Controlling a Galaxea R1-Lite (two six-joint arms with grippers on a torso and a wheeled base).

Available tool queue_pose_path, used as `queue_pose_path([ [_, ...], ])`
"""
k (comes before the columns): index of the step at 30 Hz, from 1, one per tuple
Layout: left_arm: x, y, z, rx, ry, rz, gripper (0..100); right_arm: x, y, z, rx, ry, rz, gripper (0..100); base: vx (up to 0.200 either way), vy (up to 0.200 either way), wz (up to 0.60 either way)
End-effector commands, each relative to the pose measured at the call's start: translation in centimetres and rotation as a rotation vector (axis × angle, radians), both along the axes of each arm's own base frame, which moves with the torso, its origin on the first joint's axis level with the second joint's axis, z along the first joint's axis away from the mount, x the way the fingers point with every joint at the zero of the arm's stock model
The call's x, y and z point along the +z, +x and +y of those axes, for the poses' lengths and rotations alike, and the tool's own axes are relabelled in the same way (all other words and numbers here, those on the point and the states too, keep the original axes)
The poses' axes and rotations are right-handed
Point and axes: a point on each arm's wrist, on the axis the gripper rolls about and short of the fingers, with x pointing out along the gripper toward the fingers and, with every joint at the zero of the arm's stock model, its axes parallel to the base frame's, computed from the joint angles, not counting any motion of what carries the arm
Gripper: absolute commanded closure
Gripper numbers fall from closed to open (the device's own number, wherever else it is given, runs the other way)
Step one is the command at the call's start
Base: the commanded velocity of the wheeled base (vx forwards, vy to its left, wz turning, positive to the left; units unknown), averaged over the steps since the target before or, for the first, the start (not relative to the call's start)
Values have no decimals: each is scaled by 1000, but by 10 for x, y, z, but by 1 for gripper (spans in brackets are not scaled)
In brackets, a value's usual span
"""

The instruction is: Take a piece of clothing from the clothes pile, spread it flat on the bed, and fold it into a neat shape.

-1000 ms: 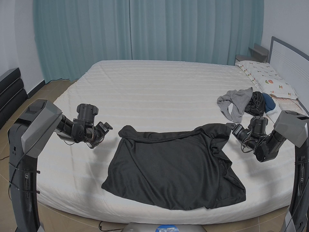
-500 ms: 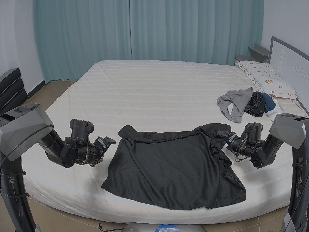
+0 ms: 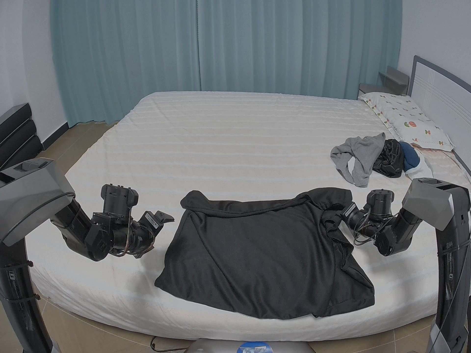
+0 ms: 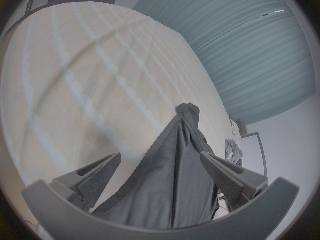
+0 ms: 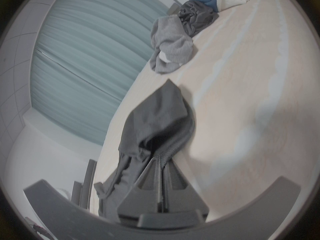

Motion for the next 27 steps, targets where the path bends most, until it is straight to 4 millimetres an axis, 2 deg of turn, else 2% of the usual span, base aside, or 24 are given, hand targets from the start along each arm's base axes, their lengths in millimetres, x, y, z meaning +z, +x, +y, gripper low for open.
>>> queue_pose_path([
  [1, -8, -10, 3, -3, 9, 42, 0, 15, 16, -23, -126, -18, -86, 100, 0, 0, 0],
  [3, -9, -11, 3, -3, 10, 45, 0, 19, 21, -35, -162, -20, -111, 100, 0, 0, 0],
  [9, -16, -14, 1, -10, 17, 66, 0, 28, 36, -54, -282, -13, -180, 100, 0, 0, 0],
  [17, -19, -16, 1, -11, 15, 53, 0, 18, 38, -51, -279, -19, -177, 100, 0, 0, 0],
  [18, -18, -16, 1, -11, 14, 47, 0, 18, 36, -50, -269, -20, -185, 0, 0, 0, 0],
  [21, -17, -19, 1, -8, 18, 47, 0, 22, 27, -49, -252, -28, -180, 0, 0, 0, 0],
  [27, -8, -29, 2, -12, 13, 40, 0, 64, -9, -48, -132, -38, -172, 0, 0, 0, 0],
])
